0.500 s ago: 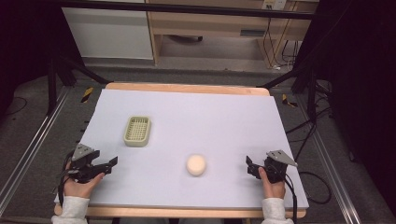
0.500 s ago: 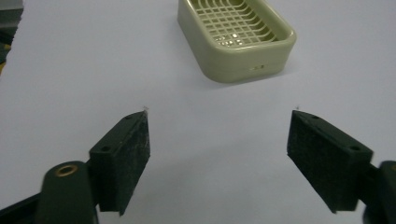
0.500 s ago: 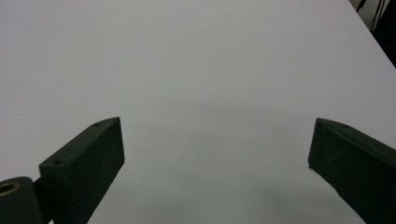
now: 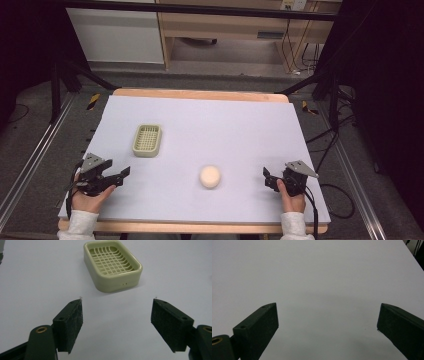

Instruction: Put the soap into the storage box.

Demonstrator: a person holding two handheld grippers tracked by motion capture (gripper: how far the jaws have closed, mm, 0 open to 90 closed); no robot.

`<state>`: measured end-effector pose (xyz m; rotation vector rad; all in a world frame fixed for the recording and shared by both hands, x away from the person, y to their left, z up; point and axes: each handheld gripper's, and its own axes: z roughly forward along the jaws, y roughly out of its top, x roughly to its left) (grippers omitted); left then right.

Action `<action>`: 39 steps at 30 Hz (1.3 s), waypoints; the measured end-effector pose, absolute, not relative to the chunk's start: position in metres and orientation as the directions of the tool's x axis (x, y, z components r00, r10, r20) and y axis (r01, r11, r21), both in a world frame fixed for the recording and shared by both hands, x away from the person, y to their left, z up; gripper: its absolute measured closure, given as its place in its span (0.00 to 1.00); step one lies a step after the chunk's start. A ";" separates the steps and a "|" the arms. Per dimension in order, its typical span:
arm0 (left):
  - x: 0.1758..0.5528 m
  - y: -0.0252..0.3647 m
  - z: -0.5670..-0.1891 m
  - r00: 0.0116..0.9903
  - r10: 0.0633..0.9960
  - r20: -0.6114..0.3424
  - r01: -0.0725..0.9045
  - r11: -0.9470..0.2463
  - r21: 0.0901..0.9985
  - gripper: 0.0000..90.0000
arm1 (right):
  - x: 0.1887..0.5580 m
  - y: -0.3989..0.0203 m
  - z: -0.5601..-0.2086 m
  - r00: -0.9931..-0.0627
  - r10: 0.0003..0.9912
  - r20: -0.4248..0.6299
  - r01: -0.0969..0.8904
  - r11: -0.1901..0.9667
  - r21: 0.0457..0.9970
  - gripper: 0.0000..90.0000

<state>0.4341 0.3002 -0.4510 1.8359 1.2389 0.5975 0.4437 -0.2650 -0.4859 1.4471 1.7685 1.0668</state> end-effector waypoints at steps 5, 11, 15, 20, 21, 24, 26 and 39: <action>0.435 0.291 -0.447 0.420 0.907 -0.042 0.514 -0.199 0.835 0.28 | 0.443 -0.265 -0.486 -0.221 0.975 0.034 0.479 0.078 0.874 0.04; 0.437 0.283 -0.442 0.438 0.898 -0.029 0.504 -0.219 0.835 0.28 | 0.443 -0.266 -0.486 -0.221 0.974 0.039 0.478 0.073 0.875 0.04; 0.439 0.276 -0.439 0.454 0.891 -0.017 0.496 -0.237 0.835 0.27 | 0.443 -0.265 -0.486 -0.225 0.974 0.040 0.477 0.075 0.875 0.04; 0.440 0.270 -0.435 0.470 0.883 -0.014 0.487 -0.246 0.838 0.27 | 0.443 -0.265 -0.486 -0.233 0.972 0.033 0.474 0.084 0.877 0.04; 0.440 0.268 -0.434 0.474 0.881 -0.012 0.483 -0.248 0.839 0.27 | 0.443 -0.265 -0.486 -0.235 0.971 0.032 0.474 0.086 0.876 0.04; 0.440 0.263 -0.432 0.489 0.872 -0.002 0.480 -0.267 0.836 0.27 | 0.442 -0.264 -0.486 -0.237 0.971 0.030 0.471 0.087 0.878 0.04; 0.441 0.260 -0.431 0.499 0.867 0.006 0.476 -0.280 0.833 0.27 | 0.442 -0.264 -0.486 -0.239 0.971 0.030 0.470 0.089 0.878 0.04; 0.446 0.233 -0.423 0.560 0.828 0.022 0.457 -0.331 0.826 0.25 | 0.441 -0.264 -0.486 -0.255 0.967 0.024 0.462 0.101 0.881 0.04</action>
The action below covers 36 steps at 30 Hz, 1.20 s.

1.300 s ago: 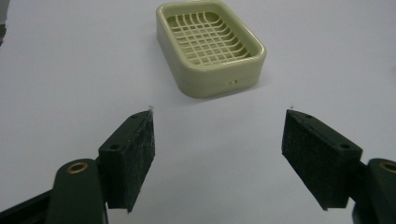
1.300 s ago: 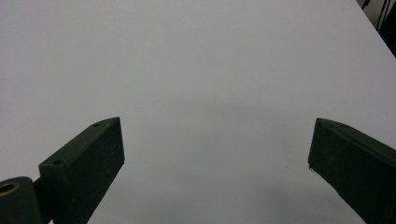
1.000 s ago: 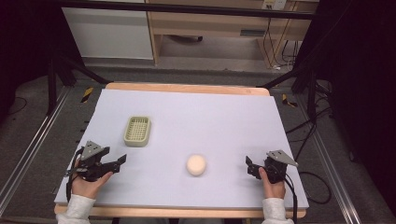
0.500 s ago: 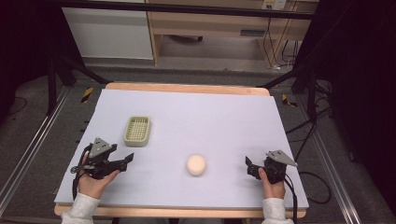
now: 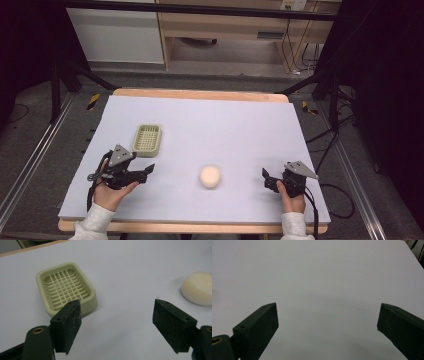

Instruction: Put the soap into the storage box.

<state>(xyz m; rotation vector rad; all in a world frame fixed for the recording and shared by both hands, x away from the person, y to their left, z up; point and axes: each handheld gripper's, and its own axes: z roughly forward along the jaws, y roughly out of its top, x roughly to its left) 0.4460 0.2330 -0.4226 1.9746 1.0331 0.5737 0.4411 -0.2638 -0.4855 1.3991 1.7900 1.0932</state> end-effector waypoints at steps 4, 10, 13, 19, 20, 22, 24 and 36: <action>0.449 0.224 -0.421 0.576 0.817 0.024 0.455 -0.344 0.822 0.25 | 0.441 -0.264 -0.486 -0.256 0.966 0.026 0.463 0.099 0.881 0.04; 0.453 0.207 -0.417 0.607 0.794 0.028 0.442 -0.366 0.819 0.25 | 0.441 -0.264 -0.486 -0.257 0.966 0.029 0.464 0.097 0.881 0.04; 0.453 0.201 -0.416 0.618 0.786 0.030 0.437 -0.375 0.818 0.25 | 0.441 -0.264 -0.485 -0.255 0.966 0.027 0.464 0.098 0.881 0.04; 0.455 0.185 -0.411 0.643 0.765 0.038 0.425 -0.397 0.814 0.25 | 0.441 -0.264 -0.485 -0.255 0.966 0.028 0.464 0.097 0.881 0.04; 0.456 0.181 -0.410 0.652 0.757 0.044 0.418 -0.408 0.812 0.25 | 0.441 -0.264 -0.485 -0.255 0.966 0.026 0.463 0.098 0.881 0.04; 0.456 0.179 -0.410 0.654 0.756 0.042 0.419 -0.408 0.811 0.25 | 0.441 -0.264 -0.485 -0.256 0.966 0.027 0.463 0.098 0.881 0.04; 0.455 0.175 -0.410 0.659 0.752 0.036 0.417 -0.405 0.814 0.25 | 0.441 -0.264 -0.486 -0.253 0.967 0.025 0.463 0.099 0.881 0.04; 0.458 0.156 -0.413 0.683 0.730 0.030 0.413 -0.420 0.808 0.25 | 0.441 -0.264 -0.486 -0.252 0.967 0.026 0.467 0.098 0.879 0.04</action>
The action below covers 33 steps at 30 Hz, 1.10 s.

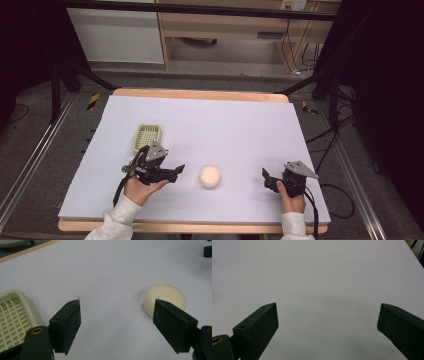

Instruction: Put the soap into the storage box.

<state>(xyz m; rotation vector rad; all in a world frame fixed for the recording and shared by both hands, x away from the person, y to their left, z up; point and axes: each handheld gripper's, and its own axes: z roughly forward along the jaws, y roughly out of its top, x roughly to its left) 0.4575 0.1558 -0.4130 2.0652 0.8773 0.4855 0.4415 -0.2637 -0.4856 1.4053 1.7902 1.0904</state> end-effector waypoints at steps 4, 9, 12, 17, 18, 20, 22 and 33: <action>0.459 0.148 -0.413 0.691 0.722 0.037 0.409 -0.433 0.803 0.25 | 0.442 -0.264 -0.486 -0.254 0.967 0.030 0.467 0.096 0.879 0.04; 0.461 0.139 -0.410 0.702 0.711 0.040 0.401 -0.441 0.803 0.25 | 0.442 -0.264 -0.486 -0.251 0.968 0.026 0.467 0.098 0.879 0.04; 0.463 0.133 -0.409 0.708 0.705 0.038 0.401 -0.446 0.800 0.25 | 0.442 -0.264 -0.486 -0.254 0.967 0.030 0.467 0.096 0.879 0.04; 0.464 0.126 -0.410 0.716 0.697 0.044 0.397 -0.458 0.796 0.24 | 0.442 -0.264 -0.486 -0.253 0.967 0.027 0.467 0.098 0.879 0.04; 0.464 0.126 -0.410 0.716 0.697 0.044 0.397 -0.458 0.796 0.24 | 0.442 -0.264 -0.486 -0.254 0.967 0.029 0.468 0.097 0.878 0.04; 0.464 0.122 -0.412 0.718 0.695 0.049 0.396 -0.465 0.791 0.24 | 0.442 -0.264 -0.486 -0.255 0.967 0.028 0.468 0.098 0.878 0.04; 0.465 0.120 -0.414 0.722 0.690 0.045 0.397 -0.467 0.790 0.24 | 0.442 -0.264 -0.486 -0.253 0.967 0.025 0.468 0.100 0.878 0.04; 0.464 0.107 -0.417 0.739 0.672 0.043 0.395 -0.484 0.781 0.24 | 0.442 -0.263 -0.486 -0.254 0.967 0.025 0.468 0.101 0.878 0.04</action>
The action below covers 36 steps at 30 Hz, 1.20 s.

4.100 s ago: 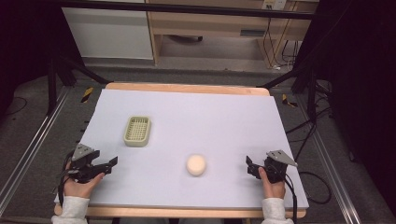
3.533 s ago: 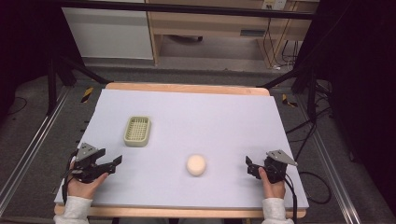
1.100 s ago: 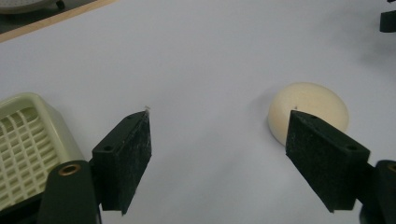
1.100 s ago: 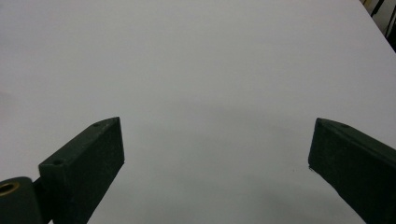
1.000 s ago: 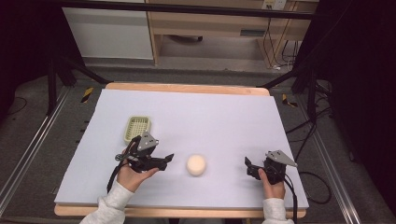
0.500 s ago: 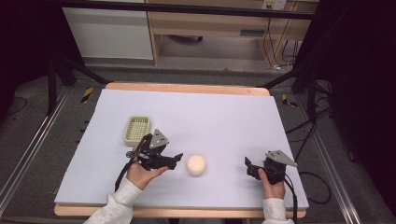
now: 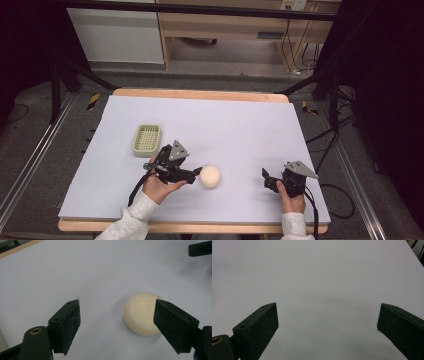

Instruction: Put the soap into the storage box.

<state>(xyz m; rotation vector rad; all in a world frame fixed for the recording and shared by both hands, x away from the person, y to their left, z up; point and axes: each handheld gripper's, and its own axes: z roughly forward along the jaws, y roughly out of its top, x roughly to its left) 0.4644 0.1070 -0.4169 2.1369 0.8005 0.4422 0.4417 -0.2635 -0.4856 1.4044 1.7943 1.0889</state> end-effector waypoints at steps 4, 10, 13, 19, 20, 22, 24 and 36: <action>0.464 0.102 -0.419 0.747 0.664 0.042 0.393 -0.491 0.777 0.23 | 0.442 -0.264 -0.486 -0.256 0.966 0.026 0.468 0.101 0.878 0.04; 0.464 0.096 -0.421 0.753 0.657 0.042 0.390 -0.497 0.775 0.23 | 0.442 -0.264 -0.486 -0.256 0.966 0.025 0.467 0.101 0.878 0.04; 0.464 0.093 -0.422 0.756 0.653 0.038 0.391 -0.498 0.774 0.22 | 0.442 -0.264 -0.486 -0.255 0.967 0.024 0.467 0.101 0.878 0.04; 0.465 0.086 -0.425 0.764 0.644 0.042 0.389 -0.512 0.765 0.21 | 0.442 -0.264 -0.486 -0.256 0.966 0.020 0.466 0.105 0.878 0.04; 0.465 0.086 -0.425 0.764 0.644 0.042 0.389 -0.512 0.765 0.21 | 0.442 -0.264 -0.486 -0.256 0.966 0.020 0.466 0.105 0.878 0.04; 0.465 0.083 -0.426 0.767 0.640 0.041 0.390 -0.516 0.762 0.20 | 0.442 -0.264 -0.486 -0.257 0.966 0.021 0.467 0.105 0.878 0.04; 0.465 0.081 -0.427 0.770 0.636 0.042 0.391 -0.523 0.757 0.20 | 0.442 -0.264 -0.486 -0.256 0.966 0.021 0.466 0.104 0.879 0.04; 0.463 0.071 -0.433 0.783 0.619 0.050 0.387 -0.550 0.740 0.17 | 0.442 -0.263 -0.486 -0.260 0.965 0.021 0.469 0.108 0.877 0.04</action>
